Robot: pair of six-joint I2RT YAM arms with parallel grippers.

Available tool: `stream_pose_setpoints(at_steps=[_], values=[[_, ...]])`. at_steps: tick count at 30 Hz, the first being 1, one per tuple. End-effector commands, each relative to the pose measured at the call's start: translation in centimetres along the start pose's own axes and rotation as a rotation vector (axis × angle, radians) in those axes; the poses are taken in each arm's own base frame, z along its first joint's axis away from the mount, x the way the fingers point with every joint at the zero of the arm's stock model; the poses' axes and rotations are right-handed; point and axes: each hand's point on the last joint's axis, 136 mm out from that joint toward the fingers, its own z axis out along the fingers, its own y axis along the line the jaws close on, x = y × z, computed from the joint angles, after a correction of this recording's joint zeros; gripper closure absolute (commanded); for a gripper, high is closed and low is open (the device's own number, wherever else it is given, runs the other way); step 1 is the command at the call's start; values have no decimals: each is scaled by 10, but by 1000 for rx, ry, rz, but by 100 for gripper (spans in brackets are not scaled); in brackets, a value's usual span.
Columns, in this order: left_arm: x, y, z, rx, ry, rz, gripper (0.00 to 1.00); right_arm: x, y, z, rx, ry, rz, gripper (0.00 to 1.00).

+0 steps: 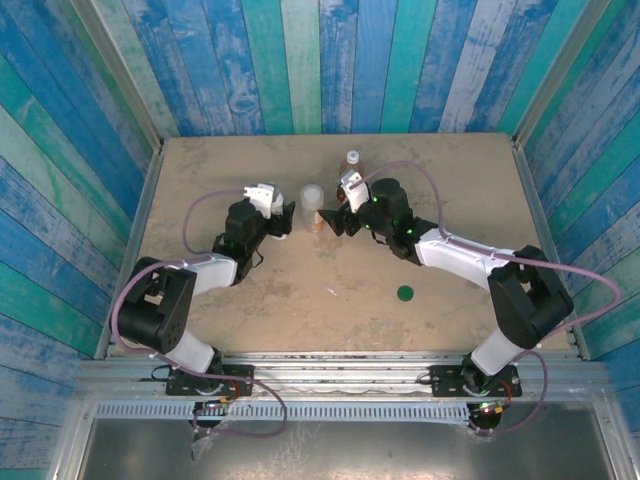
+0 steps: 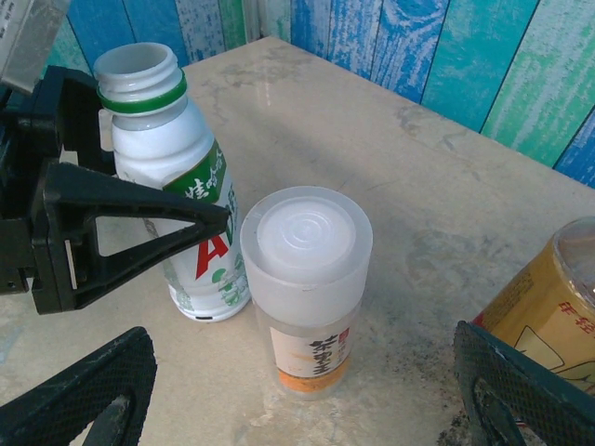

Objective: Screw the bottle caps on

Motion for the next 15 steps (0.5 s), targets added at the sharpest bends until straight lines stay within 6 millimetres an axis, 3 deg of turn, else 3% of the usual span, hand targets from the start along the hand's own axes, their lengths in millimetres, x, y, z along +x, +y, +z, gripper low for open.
stream_pose_setpoints(at_steps=[1, 7, 12, 15], values=[[9, 0, 5, 9, 20, -4, 25, -11, 0, -6, -4, -33, 5, 15], [11, -2, 5, 20, 29, -1, 41, -13, -2, -12, 6, -42, 4, 15], [9, -2, -4, 13, 23, -12, 43, -14, -5, -16, 24, -46, 0, 15], [6, -5, -22, 31, -17, -13, 46, -15, -12, -22, 46, -50, -1, 15]])
